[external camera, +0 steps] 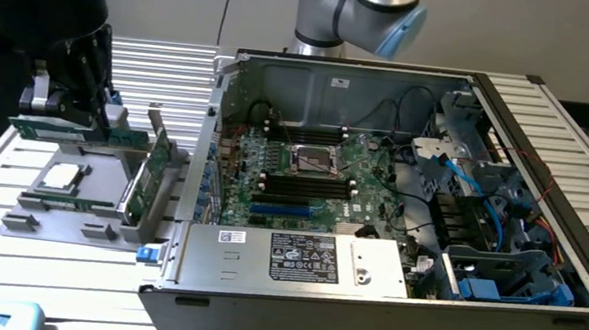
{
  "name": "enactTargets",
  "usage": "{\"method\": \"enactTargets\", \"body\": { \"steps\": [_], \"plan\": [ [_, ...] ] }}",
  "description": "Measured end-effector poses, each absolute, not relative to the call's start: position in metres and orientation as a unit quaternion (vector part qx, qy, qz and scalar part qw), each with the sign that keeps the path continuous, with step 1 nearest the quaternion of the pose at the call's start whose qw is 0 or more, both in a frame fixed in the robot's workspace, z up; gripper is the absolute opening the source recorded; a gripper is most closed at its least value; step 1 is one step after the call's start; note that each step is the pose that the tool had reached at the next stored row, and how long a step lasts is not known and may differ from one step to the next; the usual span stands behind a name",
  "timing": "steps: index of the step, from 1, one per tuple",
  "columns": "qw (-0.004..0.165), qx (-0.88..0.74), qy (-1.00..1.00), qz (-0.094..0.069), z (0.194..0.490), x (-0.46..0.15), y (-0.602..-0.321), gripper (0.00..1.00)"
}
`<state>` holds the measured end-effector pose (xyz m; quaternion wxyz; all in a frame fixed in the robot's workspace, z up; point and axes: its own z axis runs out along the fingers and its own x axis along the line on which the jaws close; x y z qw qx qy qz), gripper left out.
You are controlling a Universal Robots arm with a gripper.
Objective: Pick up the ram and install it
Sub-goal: 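Pick up the ram and move it above insertion slot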
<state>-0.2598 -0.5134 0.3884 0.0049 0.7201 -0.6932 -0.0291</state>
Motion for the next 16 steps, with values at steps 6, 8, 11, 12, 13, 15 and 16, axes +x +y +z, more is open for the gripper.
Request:
{"method": "enactTargets", "body": {
  "steps": [6, 8, 11, 12, 13, 15, 16],
  "plan": [
    [0.004, 0.72, -0.693, -0.03, 0.397, -0.236, -0.514, 0.14],
    [0.004, 0.72, -0.693, -0.03, 0.398, -0.227, -0.514, 0.14],
    [0.004, 0.72, -0.693, -0.03, 0.398, -0.214, -0.514, 0.14],
    [0.004, 0.72, -0.693, -0.03, 0.398, -0.209, -0.514, 0.14],
    [0.004, 0.72, -0.693, -0.03, 0.399, -0.204, -0.514, 0.14],
    [0.004, 0.72, -0.693, -0.03, 0.399, -0.195, -0.514, 0.14],
    [0.004, 0.72, -0.693, -0.03, 0.399, -0.191, -0.514, 0.14]
  ]
}}
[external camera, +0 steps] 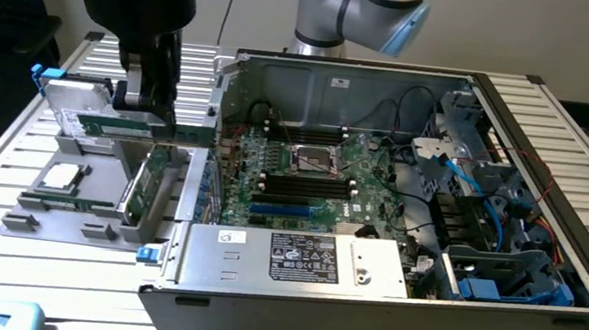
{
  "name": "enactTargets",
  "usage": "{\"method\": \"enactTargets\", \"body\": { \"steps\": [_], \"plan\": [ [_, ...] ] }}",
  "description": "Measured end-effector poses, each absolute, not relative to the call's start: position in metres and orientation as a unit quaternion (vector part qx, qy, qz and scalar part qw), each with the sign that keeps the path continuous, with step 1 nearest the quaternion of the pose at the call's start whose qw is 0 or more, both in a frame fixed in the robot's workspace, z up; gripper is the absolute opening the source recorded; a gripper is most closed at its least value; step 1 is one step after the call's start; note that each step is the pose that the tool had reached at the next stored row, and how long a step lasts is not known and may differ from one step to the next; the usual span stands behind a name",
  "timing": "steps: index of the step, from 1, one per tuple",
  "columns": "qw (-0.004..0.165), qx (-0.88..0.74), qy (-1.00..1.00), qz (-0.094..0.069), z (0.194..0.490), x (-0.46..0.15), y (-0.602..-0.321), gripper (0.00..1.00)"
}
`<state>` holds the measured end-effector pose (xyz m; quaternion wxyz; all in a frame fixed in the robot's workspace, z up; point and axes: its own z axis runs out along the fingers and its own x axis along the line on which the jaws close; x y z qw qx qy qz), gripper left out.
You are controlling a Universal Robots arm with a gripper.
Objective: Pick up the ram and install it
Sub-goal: 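Pick up the ram and move it above insertion slot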
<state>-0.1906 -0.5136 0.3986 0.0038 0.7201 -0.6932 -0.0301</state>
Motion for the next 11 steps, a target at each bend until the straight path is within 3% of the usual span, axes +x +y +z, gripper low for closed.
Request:
{"method": "enactTargets", "body": {
  "steps": [11],
  "plan": [
    [0.003, 0.72, -0.693, -0.03, 0.399, -0.143, -0.513, 0.14]
  ]
}}
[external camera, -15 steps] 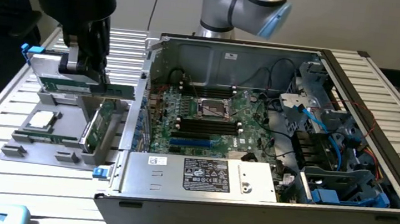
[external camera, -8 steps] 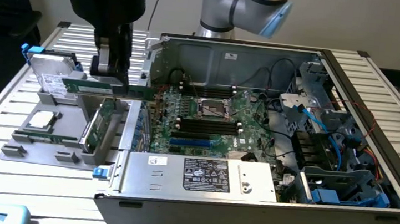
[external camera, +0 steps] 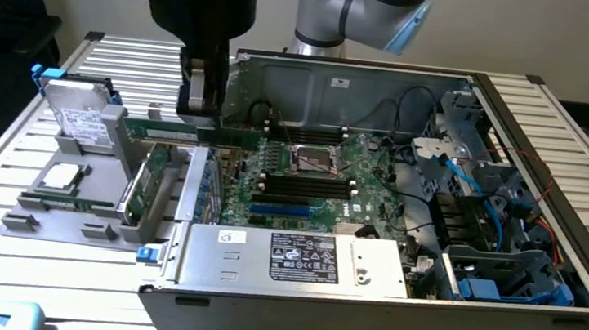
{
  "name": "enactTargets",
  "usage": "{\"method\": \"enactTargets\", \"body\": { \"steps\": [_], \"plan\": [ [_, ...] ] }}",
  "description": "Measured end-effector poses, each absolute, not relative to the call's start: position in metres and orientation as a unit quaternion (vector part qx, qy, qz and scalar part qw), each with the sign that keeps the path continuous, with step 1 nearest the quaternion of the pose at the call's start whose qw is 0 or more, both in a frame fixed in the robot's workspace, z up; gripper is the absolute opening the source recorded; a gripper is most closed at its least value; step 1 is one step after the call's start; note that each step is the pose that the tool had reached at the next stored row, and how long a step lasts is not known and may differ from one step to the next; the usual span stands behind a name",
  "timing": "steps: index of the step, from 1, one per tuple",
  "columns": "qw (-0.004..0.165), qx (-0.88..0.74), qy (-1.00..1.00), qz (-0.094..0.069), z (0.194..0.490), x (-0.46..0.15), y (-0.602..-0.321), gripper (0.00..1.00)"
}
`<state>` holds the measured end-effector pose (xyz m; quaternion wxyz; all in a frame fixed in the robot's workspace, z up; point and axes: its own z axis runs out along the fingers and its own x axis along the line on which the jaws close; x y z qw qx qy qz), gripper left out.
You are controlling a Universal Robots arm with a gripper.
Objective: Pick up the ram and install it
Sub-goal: 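Pick up the ram and move it above insertion slot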
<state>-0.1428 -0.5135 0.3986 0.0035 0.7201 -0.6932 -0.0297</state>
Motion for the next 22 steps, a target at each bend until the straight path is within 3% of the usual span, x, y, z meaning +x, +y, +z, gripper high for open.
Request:
{"method": "enactTargets", "body": {
  "steps": [12, 22],
  "plan": [
    [-0.003, 0.72, -0.693, -0.022, 0.398, -0.095, -0.511, 0.14],
    [-0.001, 0.72, -0.693, -0.014, 0.39, -0.055, -0.49, 0.14]
  ]
}}
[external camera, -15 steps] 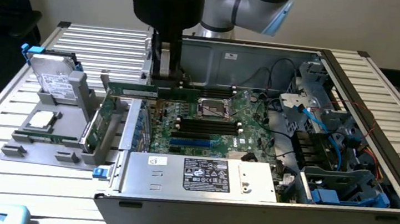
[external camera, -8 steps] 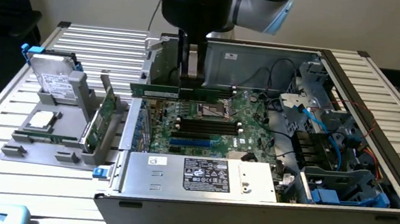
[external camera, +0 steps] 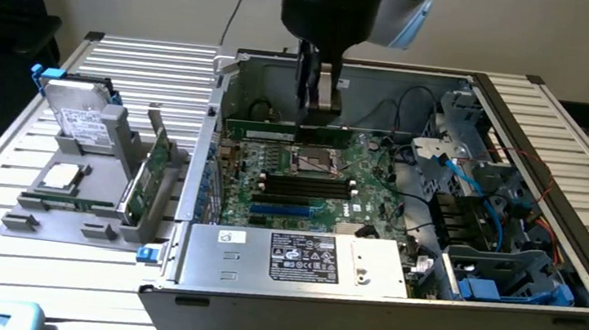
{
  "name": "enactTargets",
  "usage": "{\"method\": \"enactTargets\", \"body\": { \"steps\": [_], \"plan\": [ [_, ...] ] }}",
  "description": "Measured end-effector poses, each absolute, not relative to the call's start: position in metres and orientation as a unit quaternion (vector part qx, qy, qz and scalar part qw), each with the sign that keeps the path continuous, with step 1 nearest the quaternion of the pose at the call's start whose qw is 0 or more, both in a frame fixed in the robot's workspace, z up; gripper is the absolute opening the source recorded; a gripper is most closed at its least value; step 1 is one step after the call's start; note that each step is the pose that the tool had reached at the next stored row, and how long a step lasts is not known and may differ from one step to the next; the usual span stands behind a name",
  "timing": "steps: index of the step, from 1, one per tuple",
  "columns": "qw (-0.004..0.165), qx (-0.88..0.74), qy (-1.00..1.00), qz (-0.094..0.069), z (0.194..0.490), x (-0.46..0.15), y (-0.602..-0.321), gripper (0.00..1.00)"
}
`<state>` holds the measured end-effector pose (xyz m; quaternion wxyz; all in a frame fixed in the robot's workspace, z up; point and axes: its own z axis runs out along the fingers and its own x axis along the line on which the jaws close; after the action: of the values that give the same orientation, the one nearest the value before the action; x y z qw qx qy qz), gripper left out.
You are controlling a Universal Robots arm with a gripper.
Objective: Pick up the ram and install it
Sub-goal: 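Pick up the ram and move it above insertion slot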
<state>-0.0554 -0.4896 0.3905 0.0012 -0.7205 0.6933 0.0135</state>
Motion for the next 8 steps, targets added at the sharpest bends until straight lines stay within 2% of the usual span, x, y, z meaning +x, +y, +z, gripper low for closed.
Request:
{"method": "enactTargets", "body": {
  "steps": [8],
  "plan": [
    [0.0, -0.721, 0.693, 0.007, 0.384, -0.03, -0.459, 0.14]
  ]
}}
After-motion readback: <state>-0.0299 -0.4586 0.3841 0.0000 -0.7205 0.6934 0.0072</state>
